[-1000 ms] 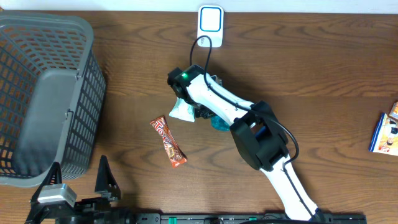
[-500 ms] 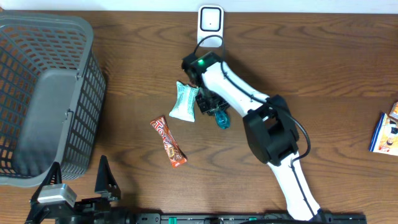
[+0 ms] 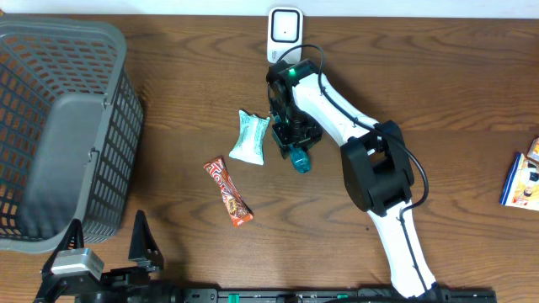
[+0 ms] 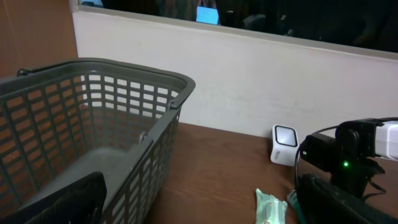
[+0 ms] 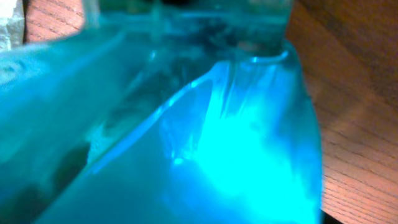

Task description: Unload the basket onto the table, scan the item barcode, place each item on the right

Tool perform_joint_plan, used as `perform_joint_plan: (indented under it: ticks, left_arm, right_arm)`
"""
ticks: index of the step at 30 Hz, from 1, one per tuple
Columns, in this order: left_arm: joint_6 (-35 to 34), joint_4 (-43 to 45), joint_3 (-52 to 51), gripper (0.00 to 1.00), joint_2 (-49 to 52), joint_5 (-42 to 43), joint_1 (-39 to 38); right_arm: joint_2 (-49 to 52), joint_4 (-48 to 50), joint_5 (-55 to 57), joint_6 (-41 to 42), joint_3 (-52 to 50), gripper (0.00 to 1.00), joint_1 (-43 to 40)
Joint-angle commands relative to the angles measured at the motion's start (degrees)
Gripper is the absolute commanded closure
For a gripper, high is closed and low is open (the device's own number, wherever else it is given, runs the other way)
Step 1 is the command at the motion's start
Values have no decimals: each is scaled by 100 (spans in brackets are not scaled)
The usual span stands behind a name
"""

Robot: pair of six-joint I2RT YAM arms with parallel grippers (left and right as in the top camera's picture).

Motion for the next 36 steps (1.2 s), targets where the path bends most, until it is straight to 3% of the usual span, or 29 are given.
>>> perform_joint_plan:
  ticks: [1,11,15,28,36]
  left_arm:
    - [7,44,-48,2,-42,11,-17]
    - [7,46,-48,2,-42,11,-17]
    - [7,46,-48,2,-42,11,-17]
    - [7,46,-48,2,-42,11,-17]
    - [7,44,-48,2,-42,11,-17]
  right_arm:
    - [175,15,35,-70,-81,44,-15]
    - [-236,-114,203,59,-72,43,-57]
    - [-699,-105,463,59,-72,35,-57]
    - [-785,-101,605,149,-35,36,-57]
    - [-1207,-730,586,151,831,32,-57]
